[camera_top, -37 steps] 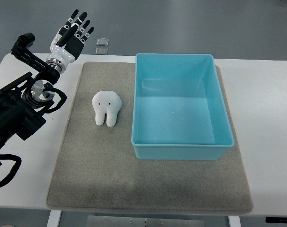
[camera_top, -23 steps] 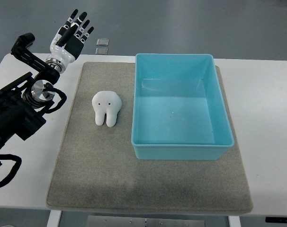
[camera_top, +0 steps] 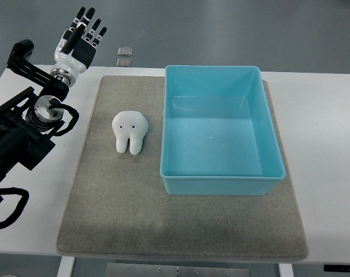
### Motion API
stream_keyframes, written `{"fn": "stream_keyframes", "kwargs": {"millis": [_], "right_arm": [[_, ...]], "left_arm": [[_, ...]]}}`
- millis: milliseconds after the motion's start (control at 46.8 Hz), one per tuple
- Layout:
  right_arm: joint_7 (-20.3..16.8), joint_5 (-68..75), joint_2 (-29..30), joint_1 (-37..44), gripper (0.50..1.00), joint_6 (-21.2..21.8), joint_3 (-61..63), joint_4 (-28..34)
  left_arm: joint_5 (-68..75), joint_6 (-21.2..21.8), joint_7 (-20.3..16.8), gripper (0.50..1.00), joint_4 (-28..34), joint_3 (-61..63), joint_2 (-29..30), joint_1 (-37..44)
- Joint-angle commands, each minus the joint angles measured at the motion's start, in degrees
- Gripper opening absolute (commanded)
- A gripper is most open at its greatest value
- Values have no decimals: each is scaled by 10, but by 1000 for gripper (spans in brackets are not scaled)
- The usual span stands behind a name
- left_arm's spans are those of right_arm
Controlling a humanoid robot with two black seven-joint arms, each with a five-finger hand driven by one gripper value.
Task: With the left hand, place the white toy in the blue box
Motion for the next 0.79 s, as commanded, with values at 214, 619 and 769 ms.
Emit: {"fn": "stream_keyframes", "kwargs": {"millis": [214,619,769], "right_arm": [[0,0,0,0,936,0,0,0],[0,0,0,0,936,0,0,0],[0,0,0,0,936,0,0,0]], "left_arm": [[125,3,0,975,3,10,4,-3],[284,1,0,971,-2,21,36,-21],[291,-2,0,973,-3,81,52,-36]]}}
